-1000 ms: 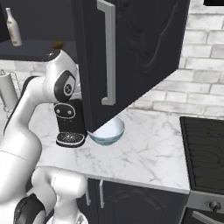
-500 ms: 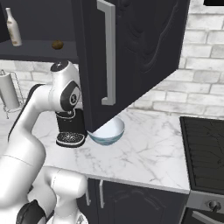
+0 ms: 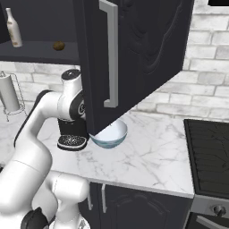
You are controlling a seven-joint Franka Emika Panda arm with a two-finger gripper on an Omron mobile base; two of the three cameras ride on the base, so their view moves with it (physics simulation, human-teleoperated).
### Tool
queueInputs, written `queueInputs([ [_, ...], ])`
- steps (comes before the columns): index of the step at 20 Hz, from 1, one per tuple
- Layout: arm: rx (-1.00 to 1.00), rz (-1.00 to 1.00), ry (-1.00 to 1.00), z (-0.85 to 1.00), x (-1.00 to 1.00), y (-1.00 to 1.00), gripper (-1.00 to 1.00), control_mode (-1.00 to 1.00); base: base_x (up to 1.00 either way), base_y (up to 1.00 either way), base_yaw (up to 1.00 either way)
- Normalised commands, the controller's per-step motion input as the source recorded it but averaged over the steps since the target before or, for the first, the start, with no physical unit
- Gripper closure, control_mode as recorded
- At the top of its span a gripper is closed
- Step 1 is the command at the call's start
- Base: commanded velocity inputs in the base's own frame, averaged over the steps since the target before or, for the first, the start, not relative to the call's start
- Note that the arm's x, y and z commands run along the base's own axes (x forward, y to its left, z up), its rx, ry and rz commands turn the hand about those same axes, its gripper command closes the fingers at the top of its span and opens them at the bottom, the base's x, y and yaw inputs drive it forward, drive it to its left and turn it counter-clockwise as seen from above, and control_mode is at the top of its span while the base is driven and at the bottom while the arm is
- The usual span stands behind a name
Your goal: Open the cabinet. Pick the kiwi and pear from the cabinet and place them into the bowl. Then close the cabinet.
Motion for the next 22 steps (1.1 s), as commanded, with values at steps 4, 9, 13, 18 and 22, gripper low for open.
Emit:
queueInputs([
  [4,0.06,0.04,0.11,-0.12,0.17,0.00,1.00,-1.00,0.00,0.00,0.00],
  [9,0.04,0.04,0.10,-0.20,0.24,0.00,1.00,-1.00,0.00,0.00,0.00],
  [13,0.02,0.04,0.03,-0.33,0.24,-0.01,1.00,-1.00,0.00,0.00,0.00],
  [18,0.02,0.03,0.00,-0.43,0.24,-0.03,1.00,-1.00,0.00,0.00,0.00],
  [22,0.02,0.03,0.00,-0.40,0.27,-0.05,1.00,-1.00,0.00,0.00,0.00],
])
